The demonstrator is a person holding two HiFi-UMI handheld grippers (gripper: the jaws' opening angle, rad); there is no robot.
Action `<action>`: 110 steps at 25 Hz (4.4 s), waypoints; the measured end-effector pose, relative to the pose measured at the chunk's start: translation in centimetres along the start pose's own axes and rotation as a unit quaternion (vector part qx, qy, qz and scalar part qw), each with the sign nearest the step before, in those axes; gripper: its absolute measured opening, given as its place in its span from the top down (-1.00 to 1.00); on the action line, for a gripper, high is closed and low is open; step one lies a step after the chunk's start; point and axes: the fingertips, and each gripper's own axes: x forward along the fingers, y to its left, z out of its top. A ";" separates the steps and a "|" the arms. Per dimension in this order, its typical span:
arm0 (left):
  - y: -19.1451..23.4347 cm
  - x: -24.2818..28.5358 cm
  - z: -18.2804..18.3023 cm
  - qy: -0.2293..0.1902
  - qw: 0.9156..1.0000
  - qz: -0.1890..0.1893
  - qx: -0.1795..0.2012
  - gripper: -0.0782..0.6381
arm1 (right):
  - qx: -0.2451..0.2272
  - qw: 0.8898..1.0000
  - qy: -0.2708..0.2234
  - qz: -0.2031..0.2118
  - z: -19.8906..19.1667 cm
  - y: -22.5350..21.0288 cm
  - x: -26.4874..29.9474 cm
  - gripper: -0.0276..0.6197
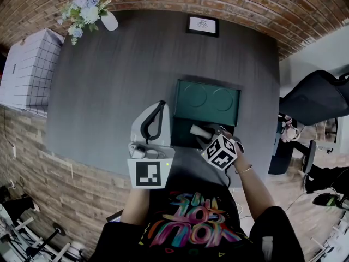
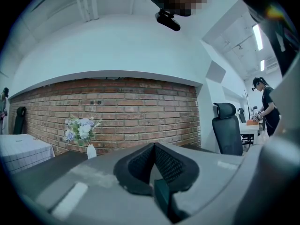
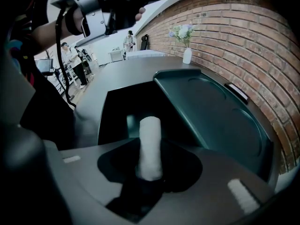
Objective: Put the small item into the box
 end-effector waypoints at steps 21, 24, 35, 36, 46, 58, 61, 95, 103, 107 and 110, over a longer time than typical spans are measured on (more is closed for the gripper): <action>-0.2 -0.4 1.2 -0.010 1.000 -0.006 0.011 0.78 | 0.029 0.999 -0.013 -0.006 0.3 -0.1 -0.7 0.37; -0.3 -0.5 1.2 -0.009 1.000 -0.005 -0.002 0.78 | 0.033 0.999 -0.013 -0.003 0.2 0.0 -1.0 0.36; -0.6 -0.5 1.4 -0.007 1.000 -0.008 -0.003 0.78 | 0.044 0.998 -0.052 -0.017 1.9 -0.5 -3.9 0.34; -0.7 -0.4 1.5 -0.010 1.000 -0.010 0.002 0.78 | 0.055 0.996 -0.065 -0.017 2.3 -0.7 -4.6 0.35; -2.1 -0.1 1.7 -0.011 1.000 -0.028 -0.008 0.78 | 0.076 0.979 -0.171 -0.085 6.8 -4.2 -13.6 0.35; -3.4 -0.6 3.4 -0.019 0.995 -0.092 -0.026 0.78 | 0.119 0.900 -0.326 -0.264 9.6 -9.0 -26.4 0.69; -3.8 -1.1 3.8 -0.021 0.993 -0.106 -0.037 0.78 | 0.128 0.882 -0.349 -0.291 9.1 -9.1 -28.5 0.75; -5.3 -4.7 3.5 -0.020 0.992 -0.122 -0.040 0.78 | 0.184 0.864 -0.362 -0.299 5.0 -7.0 -30.6 0.91; -5.4 -4.8 3.3 -0.015 0.991 -0.125 -0.041 0.78 | 0.181 0.864 -0.365 -0.295 5.1 -6.9 -30.7 0.91; -5.4 -4.8 3.1 -0.013 0.991 -0.126 -0.042 0.78 | 0.176 0.866 -0.363 -0.294 5.2 -6.9 -30.7 0.91; -5.3 -4.8 3.2 -0.014 0.991 -0.128 -0.044 0.78 | 0.177 0.866 -0.364 -0.292 5.4 -6.7 -30.6 0.91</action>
